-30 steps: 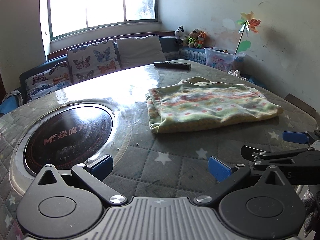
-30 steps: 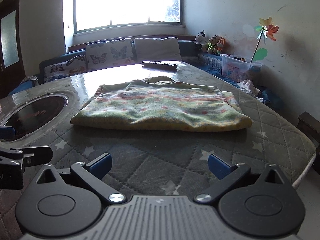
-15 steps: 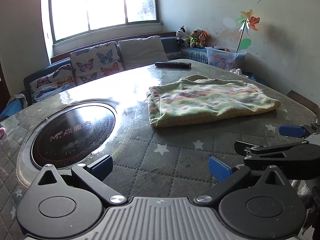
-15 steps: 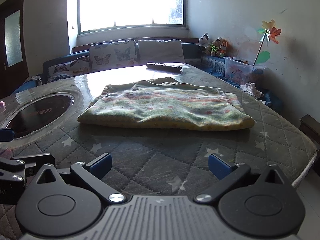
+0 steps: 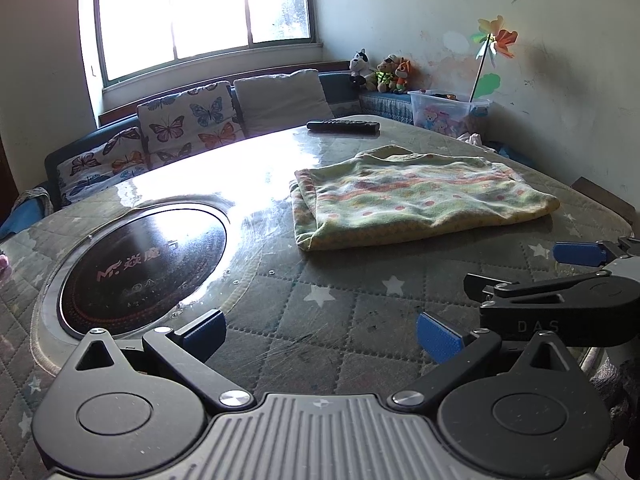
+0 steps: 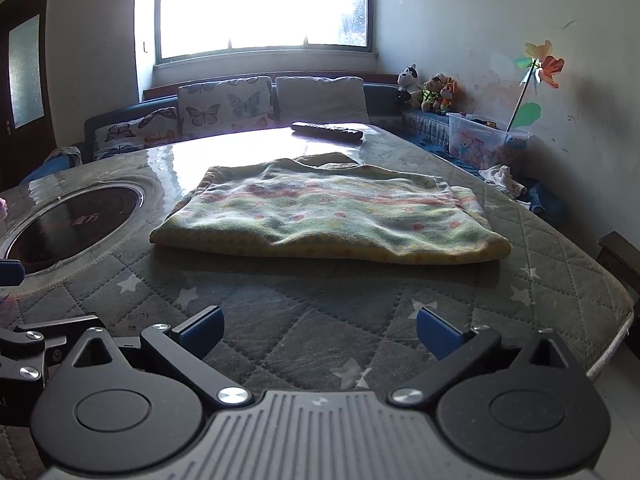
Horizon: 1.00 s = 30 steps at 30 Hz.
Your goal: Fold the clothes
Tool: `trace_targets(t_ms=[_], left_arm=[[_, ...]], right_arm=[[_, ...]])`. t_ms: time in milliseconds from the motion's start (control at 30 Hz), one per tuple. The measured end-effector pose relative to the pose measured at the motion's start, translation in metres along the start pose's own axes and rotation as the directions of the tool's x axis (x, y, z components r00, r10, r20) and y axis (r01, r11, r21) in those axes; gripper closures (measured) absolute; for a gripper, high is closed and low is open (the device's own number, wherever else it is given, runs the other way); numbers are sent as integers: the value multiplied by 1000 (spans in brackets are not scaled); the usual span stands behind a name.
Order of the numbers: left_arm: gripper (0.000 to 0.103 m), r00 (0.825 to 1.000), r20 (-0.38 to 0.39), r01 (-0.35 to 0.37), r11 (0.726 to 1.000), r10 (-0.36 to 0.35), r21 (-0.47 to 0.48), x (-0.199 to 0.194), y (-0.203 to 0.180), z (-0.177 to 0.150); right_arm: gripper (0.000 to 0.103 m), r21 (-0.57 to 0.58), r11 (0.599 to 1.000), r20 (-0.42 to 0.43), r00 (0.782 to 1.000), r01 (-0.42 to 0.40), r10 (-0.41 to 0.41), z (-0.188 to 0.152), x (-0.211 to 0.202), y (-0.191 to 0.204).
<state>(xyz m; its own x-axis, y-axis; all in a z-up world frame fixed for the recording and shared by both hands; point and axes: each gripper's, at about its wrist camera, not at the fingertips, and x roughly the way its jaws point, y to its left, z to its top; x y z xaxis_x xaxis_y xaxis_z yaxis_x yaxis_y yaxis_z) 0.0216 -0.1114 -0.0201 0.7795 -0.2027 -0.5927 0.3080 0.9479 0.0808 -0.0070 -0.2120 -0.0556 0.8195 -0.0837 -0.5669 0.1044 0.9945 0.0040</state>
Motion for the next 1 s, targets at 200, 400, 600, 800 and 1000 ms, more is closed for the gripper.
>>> trace_targets(t_ms=[200, 400, 600, 800, 1000], left_arm=[[0, 1000, -8, 16, 1000, -16, 0, 6, -1, 2], [0, 999, -12, 33, 999, -33, 3, 11, -1, 4], [0, 999, -12, 40, 999, -40, -3, 13, 2, 7], [0, 999, -14, 44, 999, -44, -11, 16, 5, 9], [0, 999, -16, 47, 999, -47, -24, 22, 5, 11]], right_arm=[[0, -10, 1000, -10, 1000, 16, -16, 1, 5, 0], [0, -16, 999, -16, 999, 32, -32, 3, 8, 0], [0, -24, 999, -22, 999, 34, -35, 6, 10, 2], [0, -36, 999, -25, 999, 32, -33, 8, 12, 6], [0, -37, 999, -27, 999, 37, -38, 11, 16, 4]])
